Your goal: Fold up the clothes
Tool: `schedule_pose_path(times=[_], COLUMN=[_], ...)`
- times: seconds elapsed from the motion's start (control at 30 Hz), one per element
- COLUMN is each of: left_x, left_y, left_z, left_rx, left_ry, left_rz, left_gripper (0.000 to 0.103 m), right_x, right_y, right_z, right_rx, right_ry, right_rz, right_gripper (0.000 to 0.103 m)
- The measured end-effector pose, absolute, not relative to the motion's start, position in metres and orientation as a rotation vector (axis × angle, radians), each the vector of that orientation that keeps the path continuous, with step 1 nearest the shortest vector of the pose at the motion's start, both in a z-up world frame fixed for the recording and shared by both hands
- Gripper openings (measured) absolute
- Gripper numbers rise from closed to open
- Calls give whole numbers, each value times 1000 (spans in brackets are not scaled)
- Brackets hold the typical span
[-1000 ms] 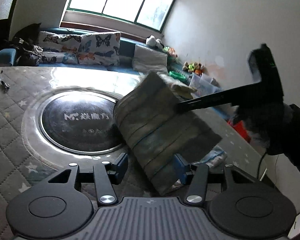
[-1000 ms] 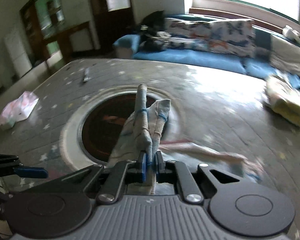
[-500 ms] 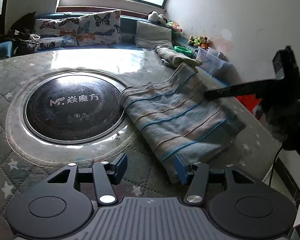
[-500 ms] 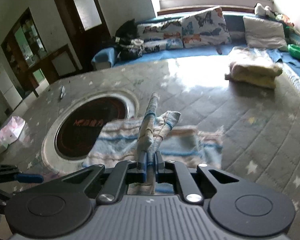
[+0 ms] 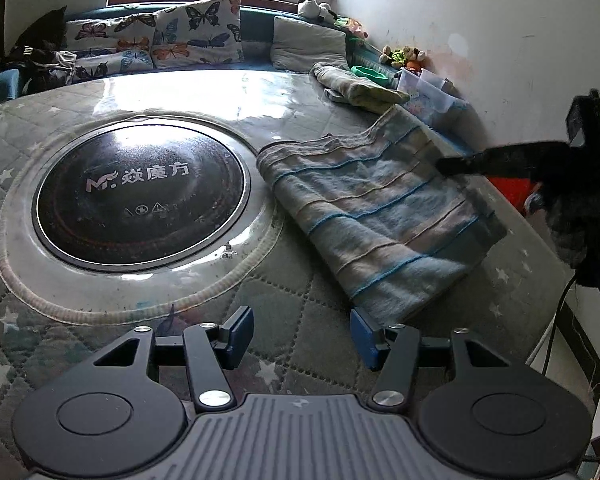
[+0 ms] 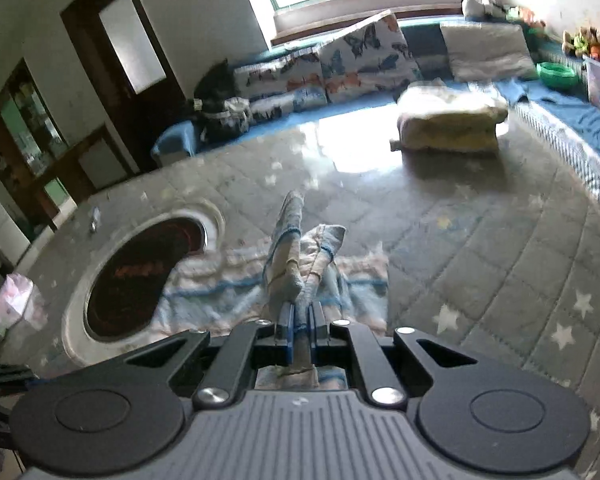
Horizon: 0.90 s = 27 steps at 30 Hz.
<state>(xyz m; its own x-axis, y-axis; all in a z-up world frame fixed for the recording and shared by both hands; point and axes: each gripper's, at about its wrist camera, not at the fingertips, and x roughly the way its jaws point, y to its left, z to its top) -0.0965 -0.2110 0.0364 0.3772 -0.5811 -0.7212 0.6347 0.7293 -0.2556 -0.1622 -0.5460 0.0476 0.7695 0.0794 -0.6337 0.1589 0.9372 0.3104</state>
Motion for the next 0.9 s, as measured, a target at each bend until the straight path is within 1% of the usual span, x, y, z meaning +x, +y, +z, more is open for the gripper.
schedule_pose_path(times=[0.07,0.1,0.3,0.37,0.4,0.47,0.5,0.53,0.57,0.7,0.87,0.9], left_x=[-95,-94,-95,-95,-95,-98,-99,-101,-103,-109,-114,-114], left_y=[-210,-210,-216,-220,-222,-230,-234,-238,-243,-256,-267,-269], left_z=[35,34,34,36,37,38,37,37,35,26,20,20], left_rx=[67,66,76,81,85,101,112,124,135,171,204,209], left_ry=[898,901,900,892,888,879,876,872,872,888,886,881], left_rz=[-774,-772,-788,-804,-813,-838,-850,-861,-876,-919,-913,-909], left_gripper=[57,57,57,57,58,61,64,66,67,68,68,68], right_x=[-164,-165,-171,-174,-174,-172,-171,-170,-168,-154,-138,-137], right_y=[-550,-553,-565,-565,-565,-564,-563,-563,-564,-565,-562,-559], right_z=[52,51,30,24,22,19,17,15,13,5,-3,-4], right_rx=[365,366,421,444,456,463,464,472,482,492,476,458], right_ry=[669,663,701,712,712,714,714,712,710,701,703,702], right_rz=[-63,-79,-126,-113,-102,-96,-92,-88,-81,-71,-71,-72], right_gripper=[5,3,3,6,9,12,16,23,26,29,29,23])
